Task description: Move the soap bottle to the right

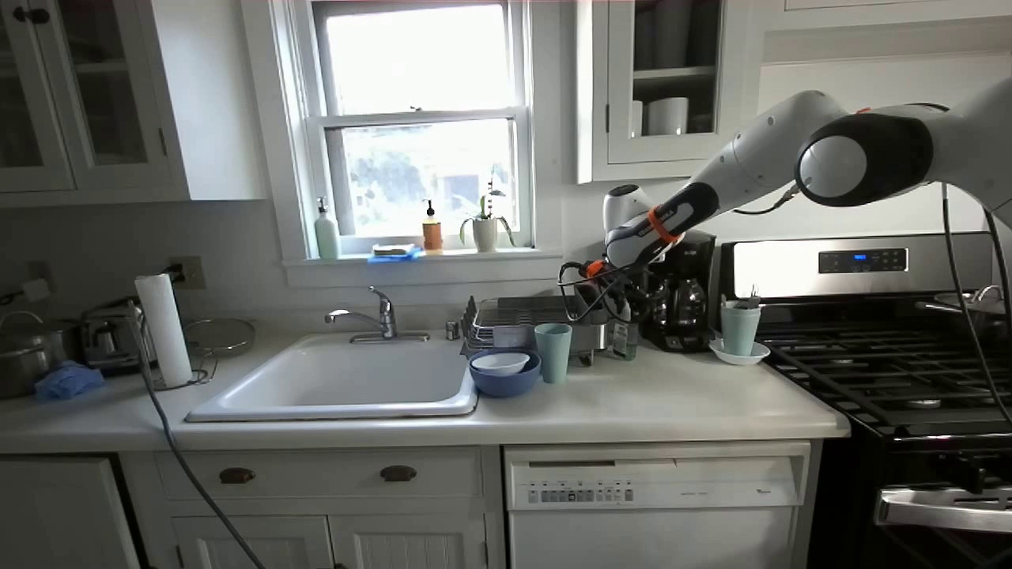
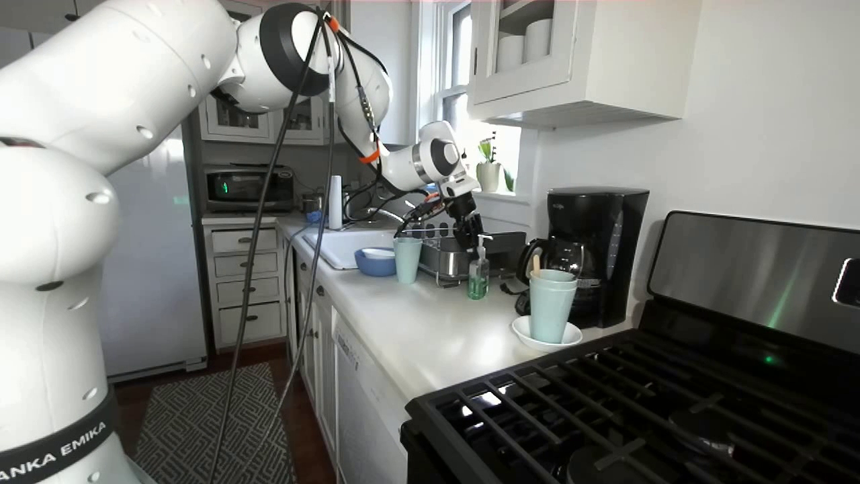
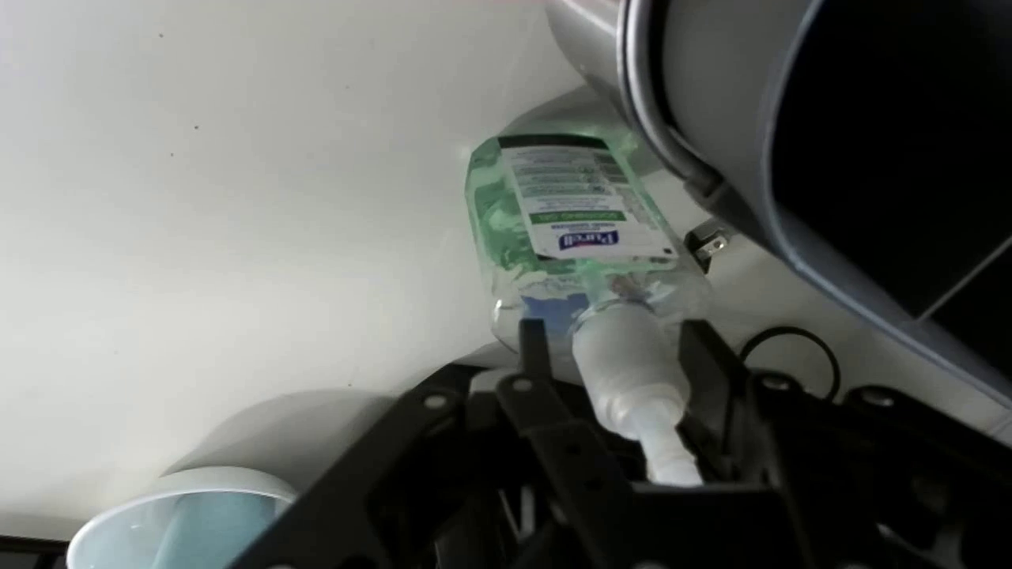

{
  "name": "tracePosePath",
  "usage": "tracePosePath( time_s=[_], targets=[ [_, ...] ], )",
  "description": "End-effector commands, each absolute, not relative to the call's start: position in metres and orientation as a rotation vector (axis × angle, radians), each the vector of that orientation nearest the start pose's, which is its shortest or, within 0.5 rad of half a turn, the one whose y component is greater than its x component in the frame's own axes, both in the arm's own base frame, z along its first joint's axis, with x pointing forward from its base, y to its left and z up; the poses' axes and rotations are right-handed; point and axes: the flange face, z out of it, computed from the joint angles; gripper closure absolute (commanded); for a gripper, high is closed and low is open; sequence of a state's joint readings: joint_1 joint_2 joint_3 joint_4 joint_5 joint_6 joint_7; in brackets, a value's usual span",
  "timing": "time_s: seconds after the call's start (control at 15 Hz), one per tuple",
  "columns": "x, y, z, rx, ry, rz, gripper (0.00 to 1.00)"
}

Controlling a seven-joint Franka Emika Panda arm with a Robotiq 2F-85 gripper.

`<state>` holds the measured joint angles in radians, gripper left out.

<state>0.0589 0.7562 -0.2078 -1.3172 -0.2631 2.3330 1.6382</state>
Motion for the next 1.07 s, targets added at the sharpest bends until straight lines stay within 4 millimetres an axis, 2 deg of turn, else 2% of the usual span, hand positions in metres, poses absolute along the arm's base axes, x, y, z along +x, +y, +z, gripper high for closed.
tracePosePath(
  time_s=[0.0, 0.07, 0.13, 0.2, 0.27, 0.67, 1.0],
  targets=[
    [0.767, -0.073, 0.326, -2.208, 2.235, -0.674, 0.65],
    [0.766, -0.073, 0.326, -2.208, 2.239, -0.671, 0.67],
    [0.765, -0.073, 0.327, -2.209, 2.244, -0.673, 0.74],
    [0.763, -0.072, 0.329, -2.209, 2.249, -0.667, 0.86],
    [0.760, -0.070, 0.333, -2.211, 2.260, -0.655, 0.88],
    [0.730, -0.052, 0.364, -2.216, 2.397, -0.525, 0.89],
    [0.704, -0.060, 0.392, -2.125, 2.472, -0.515, 0.89]
  ],
)
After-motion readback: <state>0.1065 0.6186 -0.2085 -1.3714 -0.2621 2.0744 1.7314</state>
